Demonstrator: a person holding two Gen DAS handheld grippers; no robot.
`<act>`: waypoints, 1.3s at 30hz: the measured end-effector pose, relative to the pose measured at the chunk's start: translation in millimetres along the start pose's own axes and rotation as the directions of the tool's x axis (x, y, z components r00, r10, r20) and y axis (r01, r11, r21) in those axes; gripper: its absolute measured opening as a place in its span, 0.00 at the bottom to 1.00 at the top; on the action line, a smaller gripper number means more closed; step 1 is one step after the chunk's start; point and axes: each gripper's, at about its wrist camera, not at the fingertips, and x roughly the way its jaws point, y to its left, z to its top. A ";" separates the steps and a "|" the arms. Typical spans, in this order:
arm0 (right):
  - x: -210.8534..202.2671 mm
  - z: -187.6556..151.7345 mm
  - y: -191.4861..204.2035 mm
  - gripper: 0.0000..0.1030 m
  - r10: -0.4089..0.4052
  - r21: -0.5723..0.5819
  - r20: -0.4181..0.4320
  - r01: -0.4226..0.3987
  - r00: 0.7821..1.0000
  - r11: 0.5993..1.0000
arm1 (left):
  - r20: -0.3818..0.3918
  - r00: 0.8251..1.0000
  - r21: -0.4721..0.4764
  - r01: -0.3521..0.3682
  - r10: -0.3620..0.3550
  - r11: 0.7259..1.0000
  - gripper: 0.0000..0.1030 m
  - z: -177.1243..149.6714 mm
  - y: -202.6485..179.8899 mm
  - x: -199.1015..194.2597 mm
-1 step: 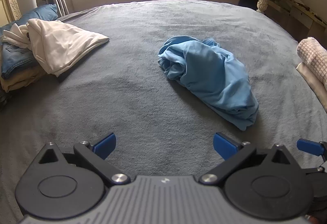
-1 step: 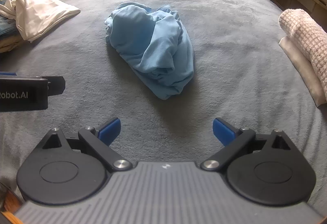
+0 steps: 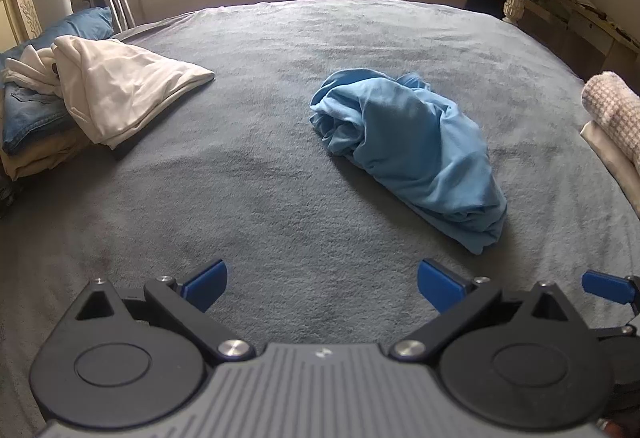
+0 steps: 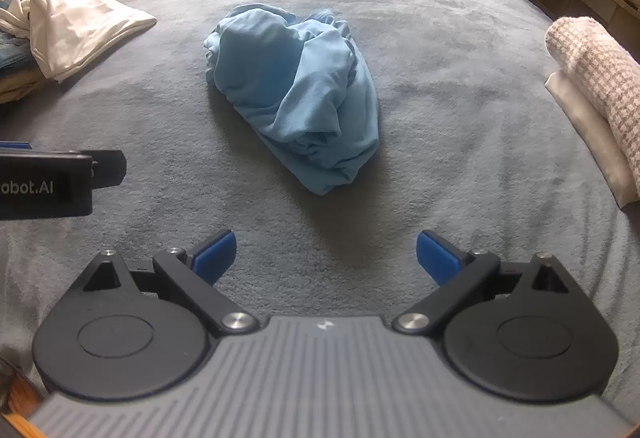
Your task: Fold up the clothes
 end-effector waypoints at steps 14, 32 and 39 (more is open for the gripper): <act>1.0 1.8 0.6 0.95 -0.027 0.001 -0.003 0.027 1.000 1.000 | 0.018 1.000 -0.005 0.012 -0.012 1.000 0.97 -4.5 -3.8 2.9; 1.8 3.4 -1.1 0.97 -0.055 0.005 -0.004 0.055 0.998 0.998 | 0.026 0.999 -0.012 0.021 -0.020 1.000 1.00 -3.8 -4.9 0.1; 0.4 2.5 -1.4 0.97 -0.057 0.005 -0.001 0.057 0.998 0.998 | 0.018 1.000 -0.016 0.016 -0.015 1.000 1.00 -4.7 -4.4 1.2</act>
